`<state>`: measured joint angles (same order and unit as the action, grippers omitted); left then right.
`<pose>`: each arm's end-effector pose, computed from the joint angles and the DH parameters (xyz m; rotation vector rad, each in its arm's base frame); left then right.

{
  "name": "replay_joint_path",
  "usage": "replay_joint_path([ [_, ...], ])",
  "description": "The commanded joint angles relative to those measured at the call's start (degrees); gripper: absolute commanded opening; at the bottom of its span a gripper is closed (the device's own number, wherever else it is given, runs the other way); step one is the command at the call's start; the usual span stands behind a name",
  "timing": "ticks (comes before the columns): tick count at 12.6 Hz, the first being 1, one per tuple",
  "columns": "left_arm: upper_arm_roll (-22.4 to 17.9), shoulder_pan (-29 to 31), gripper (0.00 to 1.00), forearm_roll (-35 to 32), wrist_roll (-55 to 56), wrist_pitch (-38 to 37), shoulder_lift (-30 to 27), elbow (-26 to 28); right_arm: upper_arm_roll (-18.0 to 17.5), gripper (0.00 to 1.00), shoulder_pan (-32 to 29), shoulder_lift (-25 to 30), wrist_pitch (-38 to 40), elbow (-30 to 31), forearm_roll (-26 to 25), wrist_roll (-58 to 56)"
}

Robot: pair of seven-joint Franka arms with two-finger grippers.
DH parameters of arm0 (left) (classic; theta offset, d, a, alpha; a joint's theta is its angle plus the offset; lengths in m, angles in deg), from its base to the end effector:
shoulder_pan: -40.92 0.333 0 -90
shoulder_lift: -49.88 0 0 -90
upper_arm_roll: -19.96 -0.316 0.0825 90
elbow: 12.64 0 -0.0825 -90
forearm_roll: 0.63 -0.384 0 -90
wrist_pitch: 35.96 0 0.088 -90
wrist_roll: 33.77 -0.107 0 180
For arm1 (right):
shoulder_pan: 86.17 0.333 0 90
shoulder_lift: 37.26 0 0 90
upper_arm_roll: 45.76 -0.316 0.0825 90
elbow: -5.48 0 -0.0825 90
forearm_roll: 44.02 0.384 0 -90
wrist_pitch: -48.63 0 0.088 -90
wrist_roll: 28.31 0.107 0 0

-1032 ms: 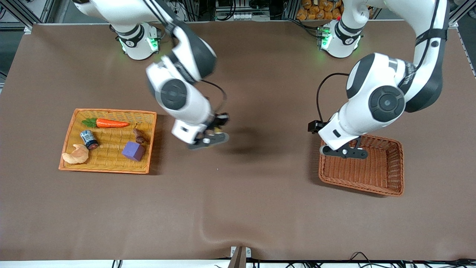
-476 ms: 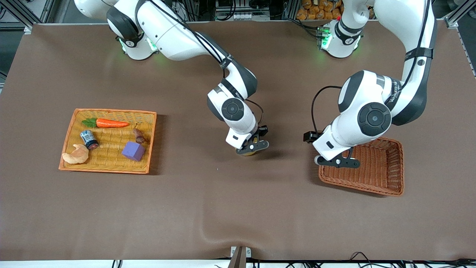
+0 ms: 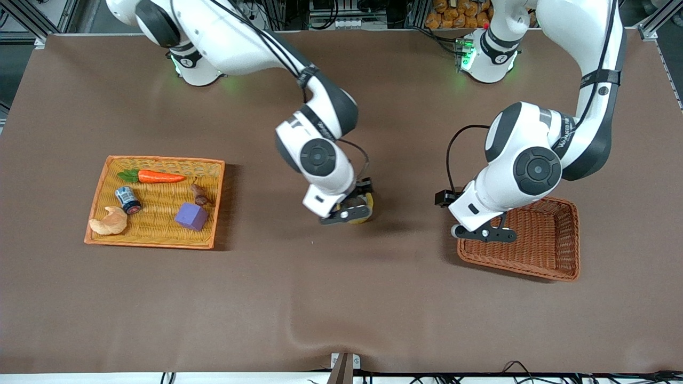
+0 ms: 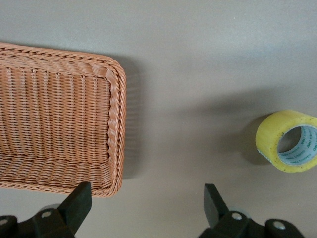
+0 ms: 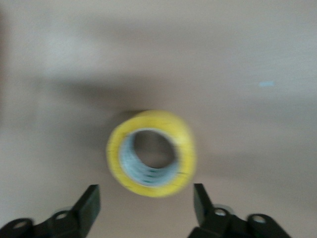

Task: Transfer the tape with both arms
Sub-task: 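Set the tape roll down on the table between the grippers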

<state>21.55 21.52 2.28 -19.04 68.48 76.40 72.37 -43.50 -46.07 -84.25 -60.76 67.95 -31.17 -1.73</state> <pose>0.6312 -0.2436 0.3979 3.1111 -0.1423 -0.2126 0.5886 0.4895 0.3325 -2.9773 -0.2003 0.1468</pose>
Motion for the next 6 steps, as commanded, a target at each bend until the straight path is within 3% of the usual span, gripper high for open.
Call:
replay_joint_path([
  [1, -0.1, -1.7, 1.00, -1.2, 5.9, 4.6, 3.3, -0.9, 1.0, 1.00, -4.0, 11.4, -0.5, 12.1, -1.2, -4.4],
  [5, -0.3, -6.7, 1.00, -1.7, 12.2, 8.0, 6.5, -1.0, 1.1, 1.00, -11.1, 23.2, -8.2, 28.4, -1.7, -7.9],
  [6, -0.2, -7.9, 1.00, -1.7, 13.8, 9.4, 6.8, -1.0, 1.1, 1.00, -13.2, 24.2, -6.3, 28.5, -1.7, -7.9],
])
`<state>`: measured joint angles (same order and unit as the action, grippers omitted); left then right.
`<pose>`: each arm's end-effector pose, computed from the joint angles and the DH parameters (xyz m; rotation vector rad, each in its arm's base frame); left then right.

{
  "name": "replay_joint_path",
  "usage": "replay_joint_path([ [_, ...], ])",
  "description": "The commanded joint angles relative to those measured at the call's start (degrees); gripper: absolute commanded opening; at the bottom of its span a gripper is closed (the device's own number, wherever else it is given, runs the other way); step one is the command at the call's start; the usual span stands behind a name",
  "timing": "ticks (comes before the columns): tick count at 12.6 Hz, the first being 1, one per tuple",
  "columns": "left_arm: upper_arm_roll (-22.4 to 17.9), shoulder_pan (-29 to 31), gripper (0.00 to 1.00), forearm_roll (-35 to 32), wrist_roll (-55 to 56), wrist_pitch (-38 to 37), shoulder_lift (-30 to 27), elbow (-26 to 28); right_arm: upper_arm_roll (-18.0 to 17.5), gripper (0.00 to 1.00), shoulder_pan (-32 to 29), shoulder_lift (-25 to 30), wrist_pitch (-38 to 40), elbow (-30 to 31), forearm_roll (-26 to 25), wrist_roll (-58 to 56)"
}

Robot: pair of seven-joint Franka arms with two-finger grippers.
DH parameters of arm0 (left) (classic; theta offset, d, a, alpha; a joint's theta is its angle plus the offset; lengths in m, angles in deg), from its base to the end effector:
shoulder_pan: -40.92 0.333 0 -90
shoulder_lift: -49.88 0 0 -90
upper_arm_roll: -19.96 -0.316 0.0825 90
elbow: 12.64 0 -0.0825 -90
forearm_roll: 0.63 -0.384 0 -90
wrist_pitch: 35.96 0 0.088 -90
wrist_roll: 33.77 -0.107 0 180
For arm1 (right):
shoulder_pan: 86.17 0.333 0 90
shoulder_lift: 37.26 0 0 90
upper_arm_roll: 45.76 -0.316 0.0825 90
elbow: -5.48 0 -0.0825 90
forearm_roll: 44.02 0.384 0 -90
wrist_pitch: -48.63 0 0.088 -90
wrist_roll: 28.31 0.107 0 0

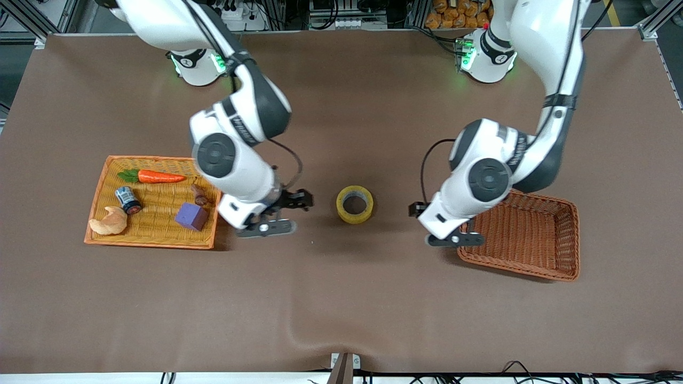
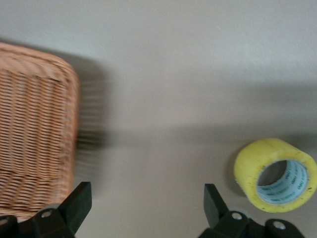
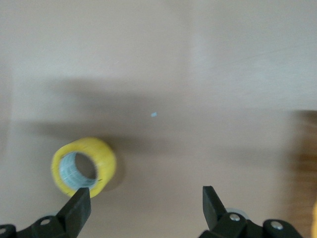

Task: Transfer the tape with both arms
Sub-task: 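Grasp the tape with the left gripper while the right gripper withdraws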

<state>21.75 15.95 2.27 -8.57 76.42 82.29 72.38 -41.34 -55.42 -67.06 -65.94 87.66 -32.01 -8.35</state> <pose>0.6216 -0.3133 0.3378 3.1192 -0.0027 -0.1664 0.6252 0.3343 0.3977 -2.9803 -0.0587 0.0261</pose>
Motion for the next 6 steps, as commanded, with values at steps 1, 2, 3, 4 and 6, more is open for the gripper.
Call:
replay_joint_path([
  [1, -0.4, -3.6, 1.00, -1.6, 5.8, 3.4, 1.7, -1.0, -0.7, 1.00, -5.0, 8.2, 2.5, 8.3, -1.0, -1.2],
  [2, -0.5, -4.5, 1.00, -1.5, 9.0, 6.3, 2.4, -1.6, 0.8, 1.00, -7.1, 9.7, 4.8, 8.1, -1.2, -1.6],
  [3, -0.4, -5.5, 1.00, -1.5, 11.5, 8.6, 3.6, -1.8, 1.5, 1.00, -9.2, 11.7, 6.6, 8.2, -1.8, -4.0],
  [4, -0.4, -7.4, 1.00, -1.7, 12.8, 9.6, 4.7, -1.8, 1.5, 1.00, -12.1, 13.3, 7.5, 8.3, -3.0, -8.5],
  [6, -0.5, -10.2, 1.00, -2.3, 13.2, 9.7, 6.6, -1.6, 1.4, 1.00, -18.4, 16.0, 10.9, 8.1, -3.8, -12.9],
])
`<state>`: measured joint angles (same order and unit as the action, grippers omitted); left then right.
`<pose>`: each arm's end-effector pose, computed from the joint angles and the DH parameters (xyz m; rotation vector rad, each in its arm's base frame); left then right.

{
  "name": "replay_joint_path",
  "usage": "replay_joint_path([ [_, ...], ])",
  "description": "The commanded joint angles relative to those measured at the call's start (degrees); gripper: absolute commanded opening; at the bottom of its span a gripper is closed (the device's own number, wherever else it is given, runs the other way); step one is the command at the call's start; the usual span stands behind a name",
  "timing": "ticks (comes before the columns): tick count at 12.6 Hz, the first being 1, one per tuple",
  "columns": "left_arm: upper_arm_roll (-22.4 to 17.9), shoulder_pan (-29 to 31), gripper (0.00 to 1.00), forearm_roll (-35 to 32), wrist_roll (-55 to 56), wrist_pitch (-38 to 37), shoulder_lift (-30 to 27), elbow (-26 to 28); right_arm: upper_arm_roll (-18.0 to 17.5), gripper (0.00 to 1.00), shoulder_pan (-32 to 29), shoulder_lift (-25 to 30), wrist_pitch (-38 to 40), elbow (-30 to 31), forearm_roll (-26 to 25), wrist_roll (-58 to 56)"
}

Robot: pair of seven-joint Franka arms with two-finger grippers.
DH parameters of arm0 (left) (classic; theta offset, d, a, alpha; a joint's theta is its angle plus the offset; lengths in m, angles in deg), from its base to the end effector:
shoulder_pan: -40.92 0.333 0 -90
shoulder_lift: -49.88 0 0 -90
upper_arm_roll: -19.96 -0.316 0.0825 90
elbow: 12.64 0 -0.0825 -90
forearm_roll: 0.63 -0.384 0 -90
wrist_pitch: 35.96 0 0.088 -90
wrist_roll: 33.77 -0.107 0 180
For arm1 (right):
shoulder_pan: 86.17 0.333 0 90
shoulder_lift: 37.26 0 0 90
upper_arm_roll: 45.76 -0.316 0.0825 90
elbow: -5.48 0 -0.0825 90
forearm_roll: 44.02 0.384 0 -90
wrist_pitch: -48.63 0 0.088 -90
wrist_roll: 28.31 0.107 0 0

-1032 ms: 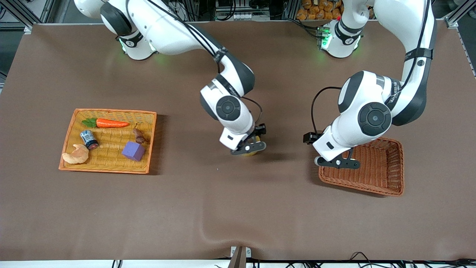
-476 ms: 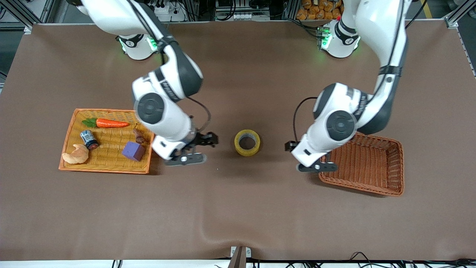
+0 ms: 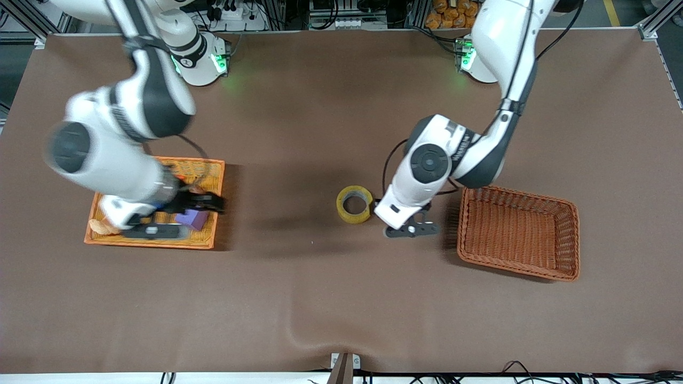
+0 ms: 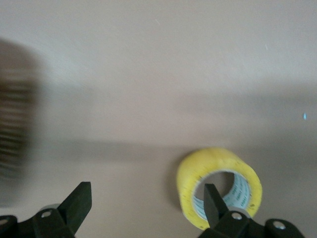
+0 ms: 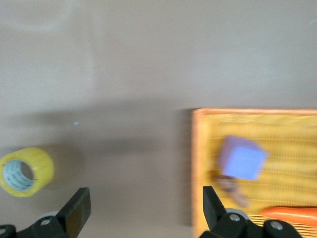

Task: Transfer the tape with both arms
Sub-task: 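Grasp the tape with the left gripper while the right gripper withdraws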

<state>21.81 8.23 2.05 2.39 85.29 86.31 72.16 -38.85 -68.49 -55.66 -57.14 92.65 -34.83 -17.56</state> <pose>0.5885 -0.4029 0.3030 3.0912 0.0910 -0.0522 0.6425 0.1448 0.4783 -3.0254 0.0554 0.0238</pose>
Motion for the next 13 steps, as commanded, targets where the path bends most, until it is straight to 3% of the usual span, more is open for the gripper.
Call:
replay_joint_path([
  [1, -0.4, -2.5, 1.00, -1.8, 2.4, 0.8, 3.0, -1.3, -1.0, 1.00, -7.8, 5.8, 4.9, 3.1, -1.2, -4.3],
  [2, -0.4, -2.5, 1.00, -1.5, 2.5, 0.8, 3.4, -1.4, -1.0, 1.00, -9.7, 7.3, 6.2, 3.3, -2.0, -4.4],
  [4, -0.4, -4.7, 1.00, -1.7, 3.7, 1.9, 5.3, -1.6, -1.1, 1.00, -10.4, 9.9, 10.7, 3.2, -10.7, -4.4],
  [8, -0.3, -5.8, 1.00, -1.9, 5.0, 2.8, 7.1, -1.1, -1.3, 1.00, -18.3, 12.6, 15.5, 2.9, -10.6, -18.9],
  [10, -0.3, -6.5, 1.00, -1.9, 5.0, 2.8, 7.9, -1.0, -1.3, 1.00, -18.6, 13.0, 19.8, 0.7, -9.0, -19.4],
  [13, -0.4, -6.6, 1.00, -2.1, 5.9, 4.9, 10.2, -1.5, -1.2, 1.00, -19.9, 13.8, 19.8, 0.2, -8.9, -21.3],
])
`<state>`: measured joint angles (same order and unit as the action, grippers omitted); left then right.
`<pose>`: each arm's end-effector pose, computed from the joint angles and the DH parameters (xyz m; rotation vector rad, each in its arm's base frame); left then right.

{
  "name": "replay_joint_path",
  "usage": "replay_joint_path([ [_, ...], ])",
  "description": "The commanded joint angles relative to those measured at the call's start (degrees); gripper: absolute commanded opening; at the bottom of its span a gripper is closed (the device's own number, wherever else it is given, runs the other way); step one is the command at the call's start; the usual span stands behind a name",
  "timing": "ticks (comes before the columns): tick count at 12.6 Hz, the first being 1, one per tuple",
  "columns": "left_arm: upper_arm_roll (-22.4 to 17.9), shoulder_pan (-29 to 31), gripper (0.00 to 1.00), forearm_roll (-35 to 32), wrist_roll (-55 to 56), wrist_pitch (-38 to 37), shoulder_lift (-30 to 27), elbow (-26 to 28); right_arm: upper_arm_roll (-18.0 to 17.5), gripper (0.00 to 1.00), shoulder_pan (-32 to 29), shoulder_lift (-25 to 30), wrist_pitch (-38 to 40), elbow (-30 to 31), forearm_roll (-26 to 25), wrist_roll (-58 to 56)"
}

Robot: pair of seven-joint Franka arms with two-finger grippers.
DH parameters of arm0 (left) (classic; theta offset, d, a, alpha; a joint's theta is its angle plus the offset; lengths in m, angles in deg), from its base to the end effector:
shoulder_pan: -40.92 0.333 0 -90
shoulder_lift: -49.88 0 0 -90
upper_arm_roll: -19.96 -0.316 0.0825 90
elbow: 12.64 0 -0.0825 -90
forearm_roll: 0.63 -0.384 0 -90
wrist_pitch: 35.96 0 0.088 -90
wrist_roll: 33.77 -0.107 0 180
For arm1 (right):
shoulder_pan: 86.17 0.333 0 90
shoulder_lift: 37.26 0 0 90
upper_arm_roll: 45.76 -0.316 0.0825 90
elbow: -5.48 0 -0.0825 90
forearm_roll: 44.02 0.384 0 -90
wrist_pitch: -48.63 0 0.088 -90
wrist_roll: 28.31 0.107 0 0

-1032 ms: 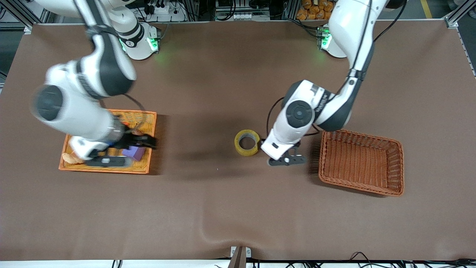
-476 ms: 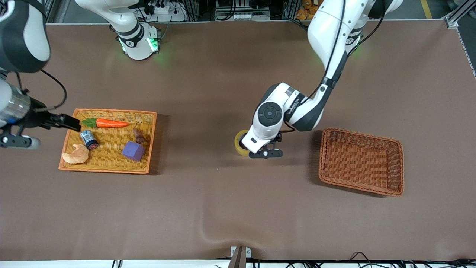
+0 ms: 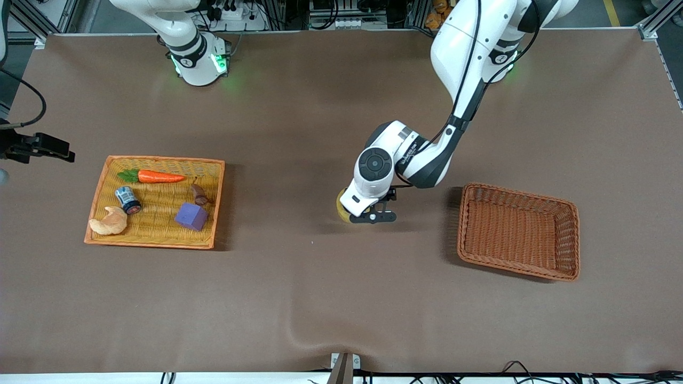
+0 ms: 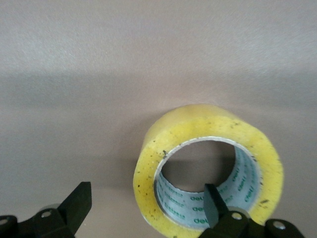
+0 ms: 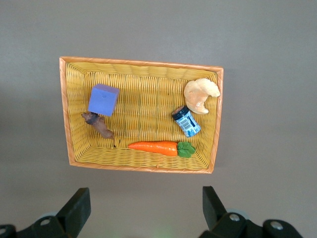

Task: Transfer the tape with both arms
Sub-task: 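Grasp the tape with the left gripper while the right gripper withdraws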

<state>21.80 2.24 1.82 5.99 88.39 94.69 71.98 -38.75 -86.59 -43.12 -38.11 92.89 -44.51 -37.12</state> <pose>0.5399 -0.4587 0.2048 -3.1239 -0.0324 0.1634 0.5730 -0.0722 0.5835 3.1313 0.0376 -0.1803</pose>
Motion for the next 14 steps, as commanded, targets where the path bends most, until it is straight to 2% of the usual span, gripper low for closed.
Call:
replay_joint_path([
  [1, -0.3, -0.7, 1.00, -1.8, 2.3, 2.1, 2.4, -1.3, -1.3, 1.00, -1.8, 1.3, 0.4, 0.0, 0.6, -2.2],
  [2, -0.3, -0.7, 1.00, -1.8, 2.4, 2.1, 2.4, -1.3, -1.3, 1.00, -1.9, 1.1, 0.3, -0.2, 0.0, -2.0],
  [3, -0.3, -0.8, 0.89, -1.8, 3.2, 2.3, 2.5, -1.3, -1.3, 1.00, -1.7, 1.1, 0.3, -0.2, -0.3, -1.5],
  [4, -0.3, -1.0, 0.17, -1.7, 6.2, 2.3, 2.4, -1.3, -1.4, 1.00, -1.6, 0.8, 0.3, -0.3, -0.3, -1.6],
  [5, -0.4, -1.0, 0.00, -1.8, 8.3, 2.3, 2.4, -1.3, -1.4, 1.00, -1.4, 0.6, 0.2, -0.4, -0.1, -1.5],
  [10, -0.5, -1.7, 0.00, -1.8, 9.6, 2.4, 1.8, -1.3, -1.4, 1.00, -1.4, 0.0, -0.5, -1.7, 0.4, -0.8],
  [14, -1.0, -1.0, 0.00, -2.0, 14.5, 2.2, -2.6, -1.1, -1.4, 1.00, -1.6, 0.1, -0.4, -2.5, 0.1, 5.6],
])
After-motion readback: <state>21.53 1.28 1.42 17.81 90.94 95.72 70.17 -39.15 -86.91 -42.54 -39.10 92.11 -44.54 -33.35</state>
